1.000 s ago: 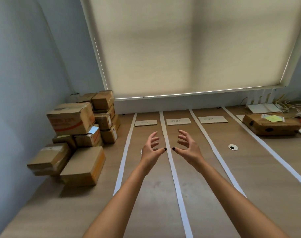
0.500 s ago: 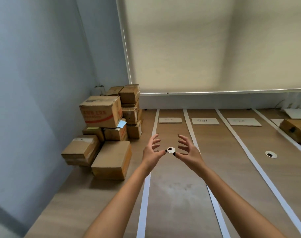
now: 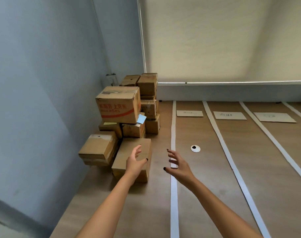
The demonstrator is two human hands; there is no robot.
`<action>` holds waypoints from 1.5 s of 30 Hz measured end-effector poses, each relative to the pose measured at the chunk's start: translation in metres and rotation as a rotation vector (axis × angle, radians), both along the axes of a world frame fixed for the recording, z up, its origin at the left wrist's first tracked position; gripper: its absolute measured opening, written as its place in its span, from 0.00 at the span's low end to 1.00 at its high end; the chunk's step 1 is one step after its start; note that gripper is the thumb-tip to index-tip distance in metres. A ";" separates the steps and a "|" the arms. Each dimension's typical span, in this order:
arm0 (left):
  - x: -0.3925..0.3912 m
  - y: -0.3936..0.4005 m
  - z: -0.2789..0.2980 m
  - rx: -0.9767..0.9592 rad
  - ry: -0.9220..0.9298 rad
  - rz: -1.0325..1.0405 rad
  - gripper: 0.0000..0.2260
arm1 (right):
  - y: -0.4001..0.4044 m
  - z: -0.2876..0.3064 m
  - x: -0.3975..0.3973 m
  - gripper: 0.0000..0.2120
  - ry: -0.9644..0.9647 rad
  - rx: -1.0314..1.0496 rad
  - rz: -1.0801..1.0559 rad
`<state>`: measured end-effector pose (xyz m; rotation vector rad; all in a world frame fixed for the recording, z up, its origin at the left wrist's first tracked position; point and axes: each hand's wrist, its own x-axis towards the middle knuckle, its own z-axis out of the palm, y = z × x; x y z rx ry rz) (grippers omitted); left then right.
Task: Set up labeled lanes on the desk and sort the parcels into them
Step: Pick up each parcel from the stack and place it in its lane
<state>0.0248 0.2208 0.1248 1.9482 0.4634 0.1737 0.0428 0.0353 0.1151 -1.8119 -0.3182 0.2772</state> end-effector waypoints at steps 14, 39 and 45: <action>0.058 0.128 -0.067 0.094 0.199 -0.057 0.31 | 0.121 -0.062 0.050 0.34 0.270 -0.146 -0.104; 0.044 0.060 -0.033 -0.036 0.145 -0.063 0.29 | 0.060 -0.045 0.028 0.26 0.410 0.136 -0.282; 0.029 0.013 -0.006 -0.031 0.085 -0.088 0.29 | 0.008 -0.026 0.013 0.25 0.371 0.158 -0.290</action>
